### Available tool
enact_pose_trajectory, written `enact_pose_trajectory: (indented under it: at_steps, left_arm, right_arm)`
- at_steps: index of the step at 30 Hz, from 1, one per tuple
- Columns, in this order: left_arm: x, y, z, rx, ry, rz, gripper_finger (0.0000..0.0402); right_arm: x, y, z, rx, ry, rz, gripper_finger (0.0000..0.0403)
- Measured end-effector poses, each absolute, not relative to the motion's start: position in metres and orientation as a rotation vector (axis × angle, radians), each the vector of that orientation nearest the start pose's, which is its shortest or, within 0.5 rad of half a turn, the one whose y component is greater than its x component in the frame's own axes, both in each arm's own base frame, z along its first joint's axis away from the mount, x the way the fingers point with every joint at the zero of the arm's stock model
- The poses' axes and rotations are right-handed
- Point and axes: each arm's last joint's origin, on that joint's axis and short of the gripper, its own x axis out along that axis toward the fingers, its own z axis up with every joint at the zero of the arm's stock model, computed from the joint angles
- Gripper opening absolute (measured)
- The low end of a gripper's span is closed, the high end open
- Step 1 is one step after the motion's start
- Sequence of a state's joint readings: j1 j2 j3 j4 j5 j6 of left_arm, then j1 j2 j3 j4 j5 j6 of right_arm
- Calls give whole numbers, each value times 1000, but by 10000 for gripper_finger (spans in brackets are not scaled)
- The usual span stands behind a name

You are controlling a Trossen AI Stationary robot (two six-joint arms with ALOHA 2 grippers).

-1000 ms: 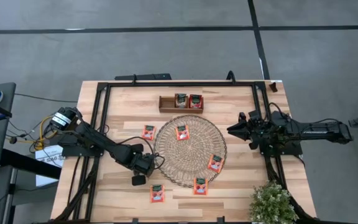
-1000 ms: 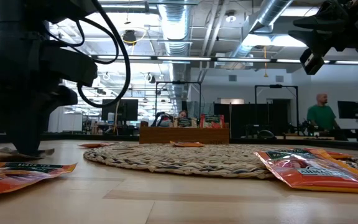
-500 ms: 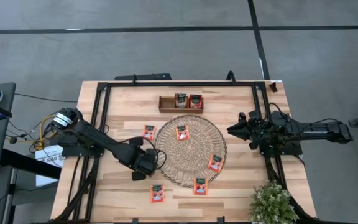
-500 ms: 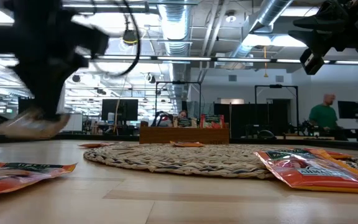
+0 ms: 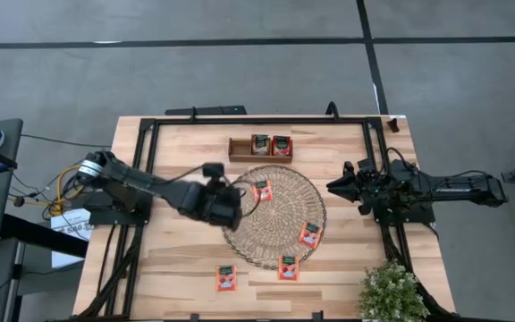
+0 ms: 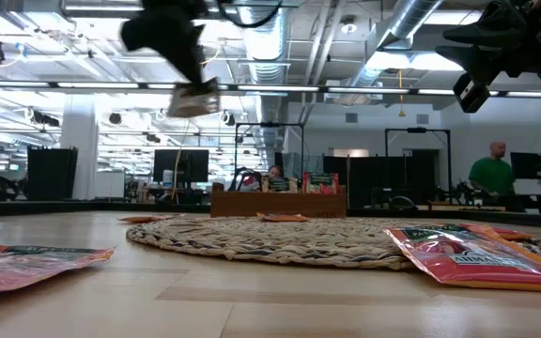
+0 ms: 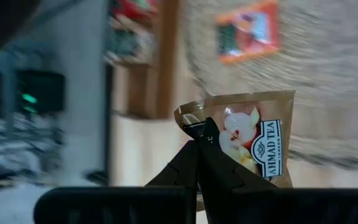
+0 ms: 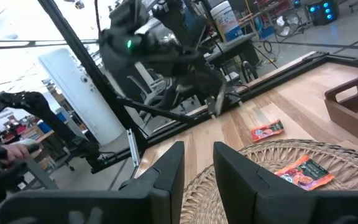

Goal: Pick & Place Tea
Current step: Put the brown tea bag into the middle section of the brown wooden organizer

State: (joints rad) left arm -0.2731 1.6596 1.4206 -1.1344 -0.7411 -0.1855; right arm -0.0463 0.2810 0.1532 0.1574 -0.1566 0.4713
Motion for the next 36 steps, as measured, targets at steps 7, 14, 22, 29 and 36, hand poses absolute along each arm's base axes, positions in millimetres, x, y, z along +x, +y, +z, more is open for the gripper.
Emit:
enact_pose_trajectory:
  at_steps: [7, 14, 22, 29, 36]
  left_arm:
    - [338, -18, 300, 677, 1032, 562, 0]
    - [363, 28, 310, 838, 950, 608, 0]
    - [391, 60, 291, 991, 972, 601, 0]
    - [412, 80, 248, 1017, 1051, 574, 0]
    - [419, 102, 215, 997, 1132, 553, 0]
  right_arm:
    - [113, -1, 208, 467, -3, 115, 79]
    - [113, -1, 208, 467, -3, 115, 79]
    - [113, -1, 208, 467, -4, 111, 79]
    - [113, -1, 208, 467, -5, 111, 79]
    - [113, -1, 208, 467, -5, 112, 79]
